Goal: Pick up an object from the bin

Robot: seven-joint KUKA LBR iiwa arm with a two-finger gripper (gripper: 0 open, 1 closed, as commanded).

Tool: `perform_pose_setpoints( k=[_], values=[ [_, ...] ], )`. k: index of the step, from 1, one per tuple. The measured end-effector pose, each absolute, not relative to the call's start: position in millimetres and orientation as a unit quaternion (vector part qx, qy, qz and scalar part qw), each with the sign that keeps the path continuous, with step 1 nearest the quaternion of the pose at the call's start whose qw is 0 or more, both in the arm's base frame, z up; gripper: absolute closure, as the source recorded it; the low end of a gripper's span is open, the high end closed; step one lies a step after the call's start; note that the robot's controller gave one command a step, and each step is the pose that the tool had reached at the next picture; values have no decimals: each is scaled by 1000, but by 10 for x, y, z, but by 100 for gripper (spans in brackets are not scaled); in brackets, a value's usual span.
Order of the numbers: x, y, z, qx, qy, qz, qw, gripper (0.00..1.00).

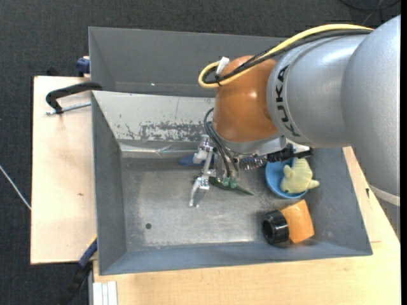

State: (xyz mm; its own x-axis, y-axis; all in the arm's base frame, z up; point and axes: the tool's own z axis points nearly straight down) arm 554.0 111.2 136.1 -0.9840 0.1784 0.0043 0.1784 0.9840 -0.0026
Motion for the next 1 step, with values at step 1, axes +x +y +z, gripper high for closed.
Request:
perform_pose_setpoints(
  k=[1],
  values=[
    [5795, 634, 1281, -143, -990, 0, -3, 0]
  ],
)
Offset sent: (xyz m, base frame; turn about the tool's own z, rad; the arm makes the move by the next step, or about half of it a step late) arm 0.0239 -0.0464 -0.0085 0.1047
